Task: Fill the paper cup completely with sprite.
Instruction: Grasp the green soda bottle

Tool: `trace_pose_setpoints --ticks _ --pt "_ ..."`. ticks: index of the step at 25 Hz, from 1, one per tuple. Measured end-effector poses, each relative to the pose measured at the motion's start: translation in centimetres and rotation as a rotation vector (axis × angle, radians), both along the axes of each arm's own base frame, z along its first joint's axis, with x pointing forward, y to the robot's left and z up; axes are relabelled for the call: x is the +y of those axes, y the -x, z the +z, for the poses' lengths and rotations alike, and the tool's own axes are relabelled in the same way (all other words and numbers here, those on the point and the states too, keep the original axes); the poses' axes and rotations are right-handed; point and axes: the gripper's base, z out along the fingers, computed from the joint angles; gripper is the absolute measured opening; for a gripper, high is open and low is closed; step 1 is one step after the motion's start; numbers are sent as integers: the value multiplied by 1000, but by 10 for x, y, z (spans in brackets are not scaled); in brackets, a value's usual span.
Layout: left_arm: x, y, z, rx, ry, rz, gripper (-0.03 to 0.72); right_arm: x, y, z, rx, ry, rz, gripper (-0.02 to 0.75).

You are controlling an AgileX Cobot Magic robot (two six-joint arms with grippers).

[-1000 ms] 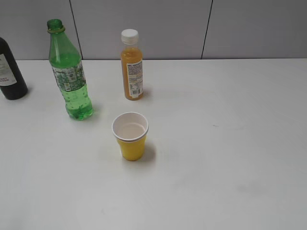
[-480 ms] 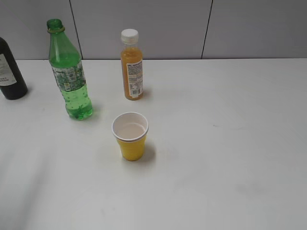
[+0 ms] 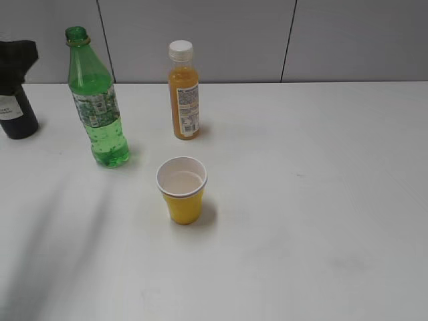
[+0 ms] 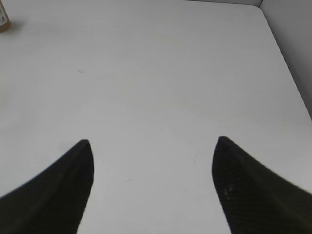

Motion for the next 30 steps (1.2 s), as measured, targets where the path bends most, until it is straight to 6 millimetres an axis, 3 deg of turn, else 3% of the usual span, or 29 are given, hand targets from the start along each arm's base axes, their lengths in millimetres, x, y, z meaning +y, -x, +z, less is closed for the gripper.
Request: trace_pose_setpoints --ticks 8,18,23,30 --pt "-6 -8 -40 5 36 3 592 0 0 0 0 0 0 585" --pt "-23 -17 -81 -31 30 -162 594 0 0 0 0 0 0 585" --pt "-25 -25 -104 -44 54 -156 666 0 0 0 0 0 0 585" --pt "-23 -30 -127 -38 45 -127 676 0 0 0 0 0 0 585"
